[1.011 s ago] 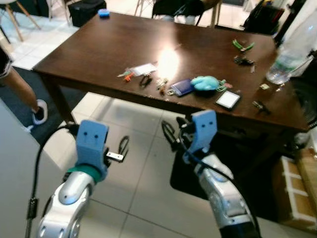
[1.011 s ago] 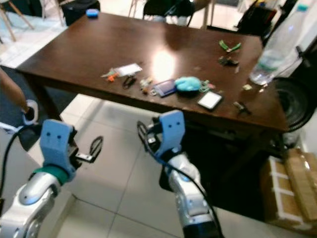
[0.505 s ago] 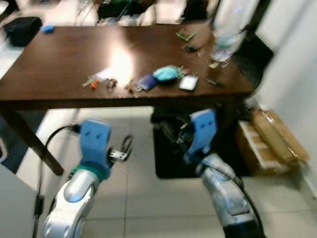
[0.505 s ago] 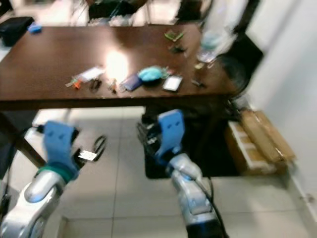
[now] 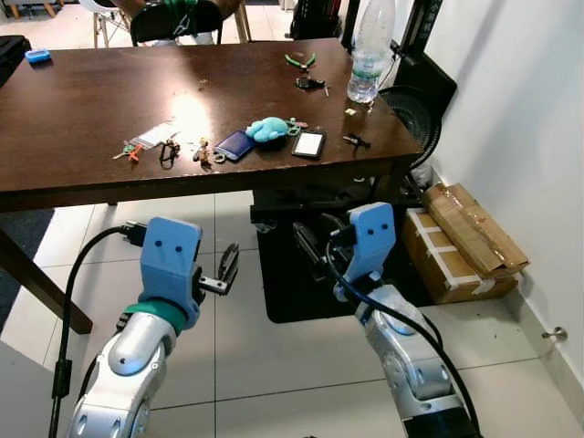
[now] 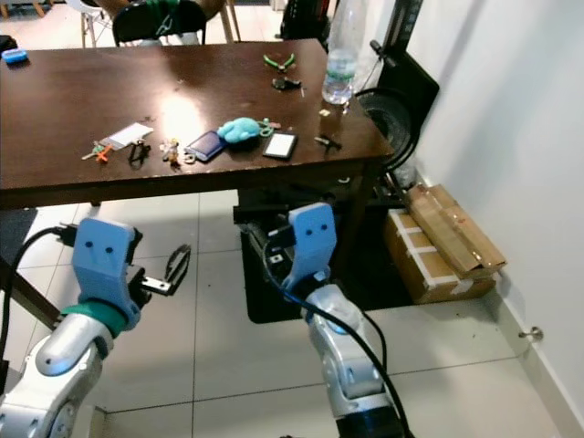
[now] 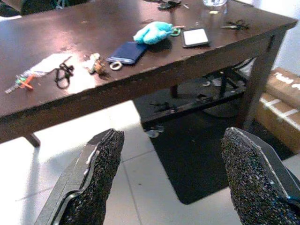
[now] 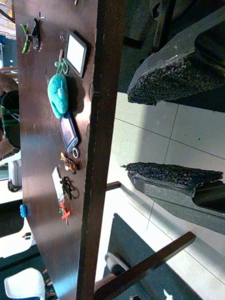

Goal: Hang keys on a hook

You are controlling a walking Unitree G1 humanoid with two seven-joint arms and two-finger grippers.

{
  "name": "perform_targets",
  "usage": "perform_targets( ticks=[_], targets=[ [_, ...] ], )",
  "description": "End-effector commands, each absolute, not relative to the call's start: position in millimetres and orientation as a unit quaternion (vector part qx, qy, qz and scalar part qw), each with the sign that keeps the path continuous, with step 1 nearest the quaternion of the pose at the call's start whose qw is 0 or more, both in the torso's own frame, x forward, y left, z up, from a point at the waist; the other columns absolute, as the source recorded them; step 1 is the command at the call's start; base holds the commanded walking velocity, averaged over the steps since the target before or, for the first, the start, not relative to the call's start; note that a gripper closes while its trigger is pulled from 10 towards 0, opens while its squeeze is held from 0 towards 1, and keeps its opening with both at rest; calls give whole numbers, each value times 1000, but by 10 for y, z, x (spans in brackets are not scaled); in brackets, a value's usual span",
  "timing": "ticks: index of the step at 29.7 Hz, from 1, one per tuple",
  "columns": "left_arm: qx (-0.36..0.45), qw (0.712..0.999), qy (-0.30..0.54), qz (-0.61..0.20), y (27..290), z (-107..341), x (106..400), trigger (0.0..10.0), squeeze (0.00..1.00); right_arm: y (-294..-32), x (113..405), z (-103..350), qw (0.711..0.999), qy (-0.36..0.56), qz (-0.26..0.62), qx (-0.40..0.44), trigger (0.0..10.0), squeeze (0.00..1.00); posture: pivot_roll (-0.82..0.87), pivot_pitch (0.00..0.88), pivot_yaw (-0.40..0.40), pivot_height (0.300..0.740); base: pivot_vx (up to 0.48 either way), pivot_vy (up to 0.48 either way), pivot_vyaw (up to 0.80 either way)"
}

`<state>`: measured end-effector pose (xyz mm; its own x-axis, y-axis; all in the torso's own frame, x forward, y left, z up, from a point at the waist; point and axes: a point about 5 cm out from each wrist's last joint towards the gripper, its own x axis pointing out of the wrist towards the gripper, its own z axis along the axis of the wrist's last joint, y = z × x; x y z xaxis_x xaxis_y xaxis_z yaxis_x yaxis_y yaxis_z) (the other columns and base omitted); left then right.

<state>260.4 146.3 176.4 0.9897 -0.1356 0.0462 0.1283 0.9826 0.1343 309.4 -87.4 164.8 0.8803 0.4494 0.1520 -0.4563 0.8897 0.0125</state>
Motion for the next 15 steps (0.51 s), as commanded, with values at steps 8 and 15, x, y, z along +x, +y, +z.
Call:
perform_targets(
  ticks=[8,15],
  targets=[
    [67,996,-17,-58,1482,1719,2622,10000,0,-864,3087,1616,969,-70,235,20,10000,0,-11,76,69,740,480,0,0],
    [67,996,-16,-58,1481,1714,2621,10000,0,-862,3089,1616,969,-71,235,19,10000,0,-11,77,69,740,392,0,0]
  ],
)
